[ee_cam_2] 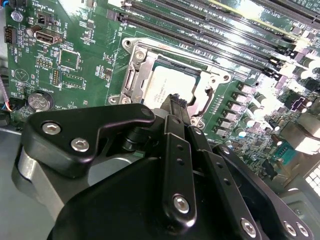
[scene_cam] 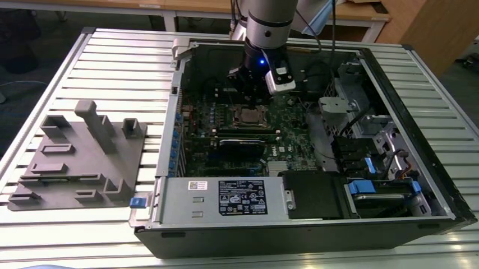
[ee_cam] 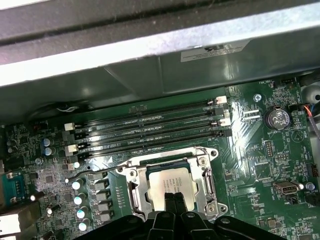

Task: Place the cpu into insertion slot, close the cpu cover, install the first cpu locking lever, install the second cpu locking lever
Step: 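Close the cpu cover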

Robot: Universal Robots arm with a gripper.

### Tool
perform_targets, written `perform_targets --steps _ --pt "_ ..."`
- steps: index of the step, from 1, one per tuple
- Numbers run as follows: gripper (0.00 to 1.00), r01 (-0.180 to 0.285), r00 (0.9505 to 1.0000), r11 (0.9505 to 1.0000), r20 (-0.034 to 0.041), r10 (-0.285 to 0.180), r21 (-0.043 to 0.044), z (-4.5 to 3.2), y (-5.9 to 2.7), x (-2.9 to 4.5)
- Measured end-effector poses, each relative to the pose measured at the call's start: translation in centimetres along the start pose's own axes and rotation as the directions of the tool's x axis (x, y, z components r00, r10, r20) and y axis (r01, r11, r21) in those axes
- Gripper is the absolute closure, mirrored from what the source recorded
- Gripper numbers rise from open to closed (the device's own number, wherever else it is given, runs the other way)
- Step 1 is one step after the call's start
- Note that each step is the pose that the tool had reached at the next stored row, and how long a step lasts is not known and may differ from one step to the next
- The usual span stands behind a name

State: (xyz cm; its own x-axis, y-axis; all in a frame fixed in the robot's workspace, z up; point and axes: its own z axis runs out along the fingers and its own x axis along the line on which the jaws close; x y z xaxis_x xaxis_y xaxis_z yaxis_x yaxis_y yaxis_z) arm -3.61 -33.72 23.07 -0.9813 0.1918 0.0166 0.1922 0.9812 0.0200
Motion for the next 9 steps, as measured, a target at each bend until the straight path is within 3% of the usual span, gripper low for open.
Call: perform_targets --steps 9 --pt "0.89 0.001 1.0 1.0 0.0 -0.001 0.0 0.0 0.0 0.0"
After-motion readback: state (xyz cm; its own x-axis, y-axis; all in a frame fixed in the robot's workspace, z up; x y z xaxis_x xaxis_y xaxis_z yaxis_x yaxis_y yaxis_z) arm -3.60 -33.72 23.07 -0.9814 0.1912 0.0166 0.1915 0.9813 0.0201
